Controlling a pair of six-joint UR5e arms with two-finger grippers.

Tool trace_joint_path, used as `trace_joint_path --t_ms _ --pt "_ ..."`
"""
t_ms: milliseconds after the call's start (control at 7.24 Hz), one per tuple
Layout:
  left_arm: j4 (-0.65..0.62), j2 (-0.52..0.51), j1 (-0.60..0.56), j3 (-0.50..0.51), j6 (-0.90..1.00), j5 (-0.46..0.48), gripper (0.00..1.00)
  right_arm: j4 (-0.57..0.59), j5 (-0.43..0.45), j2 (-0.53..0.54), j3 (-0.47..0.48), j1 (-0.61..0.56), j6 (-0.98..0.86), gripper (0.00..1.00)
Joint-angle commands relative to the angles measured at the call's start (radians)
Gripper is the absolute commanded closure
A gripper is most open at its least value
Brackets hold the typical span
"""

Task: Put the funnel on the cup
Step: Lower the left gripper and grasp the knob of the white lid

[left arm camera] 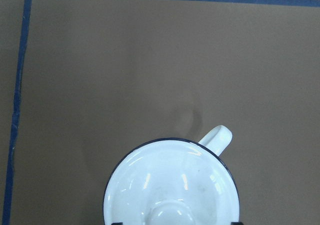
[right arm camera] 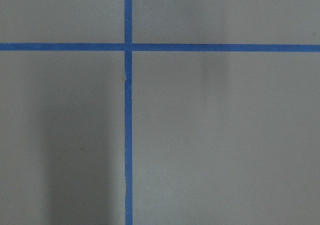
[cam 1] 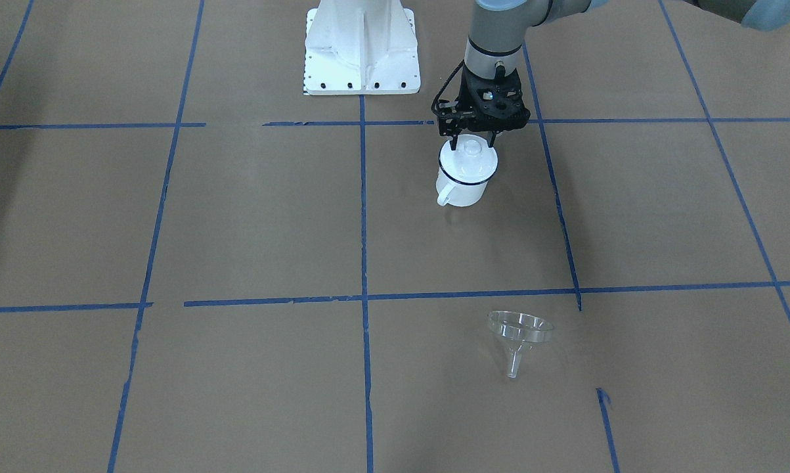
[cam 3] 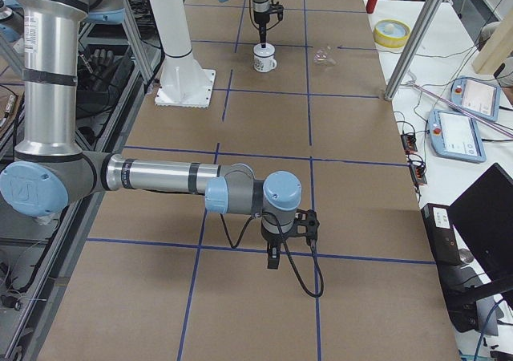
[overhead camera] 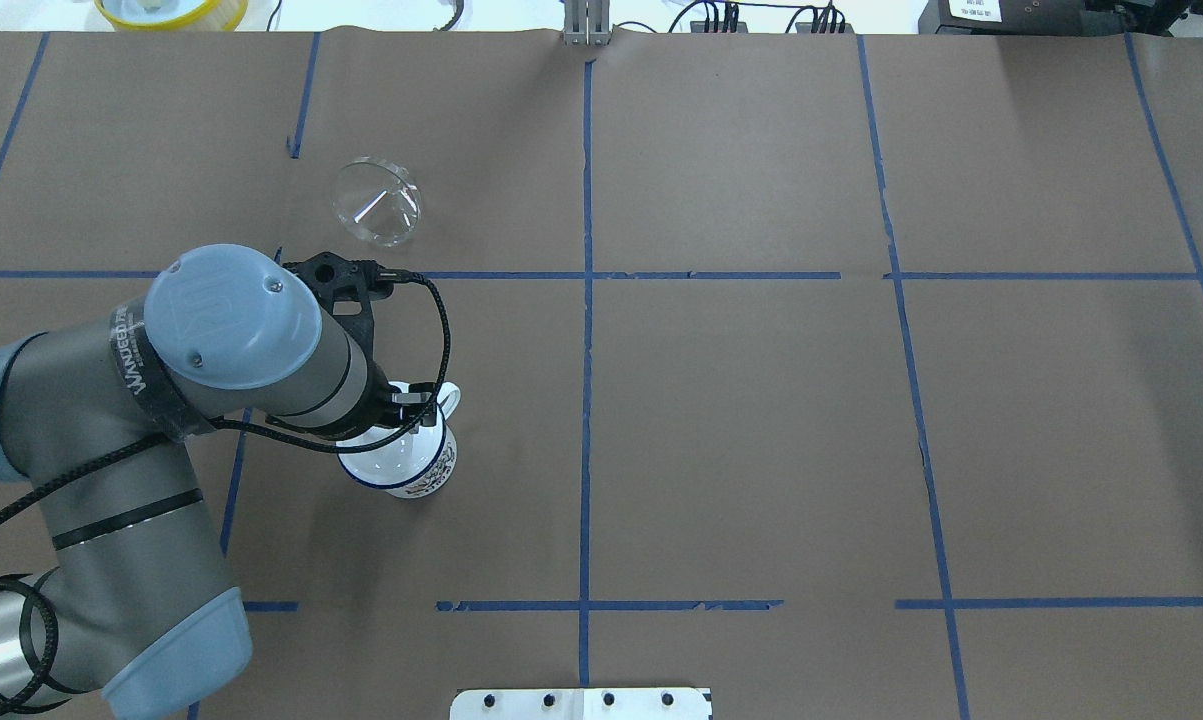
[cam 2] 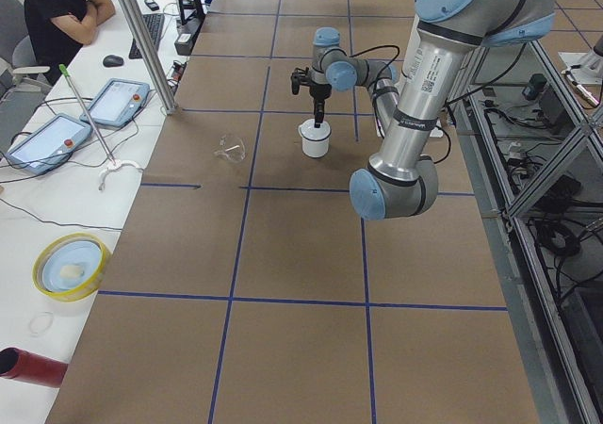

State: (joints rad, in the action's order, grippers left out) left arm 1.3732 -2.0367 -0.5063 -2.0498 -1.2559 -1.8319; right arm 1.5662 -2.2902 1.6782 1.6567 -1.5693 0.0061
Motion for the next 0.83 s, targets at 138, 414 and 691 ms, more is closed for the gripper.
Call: trace_joint_path --t_ms 138,414,691 --pt "0.014 0.003 0.0 0.007 0.003 -0.001 0.4 0.0 0.0 0.0 0.0 0.0 0.0 0.0" --pt "0.014 0.004 -0.001 0.005 0.004 -0.001 0.41 0.0 0.0 0.0 0.0 0.0 0.0 0.0" --pt "0.014 0.004 -0.001 0.005 0.004 -0.001 0.41 0.0 0.0 0.0 0.0 0.0 0.0 0.0"
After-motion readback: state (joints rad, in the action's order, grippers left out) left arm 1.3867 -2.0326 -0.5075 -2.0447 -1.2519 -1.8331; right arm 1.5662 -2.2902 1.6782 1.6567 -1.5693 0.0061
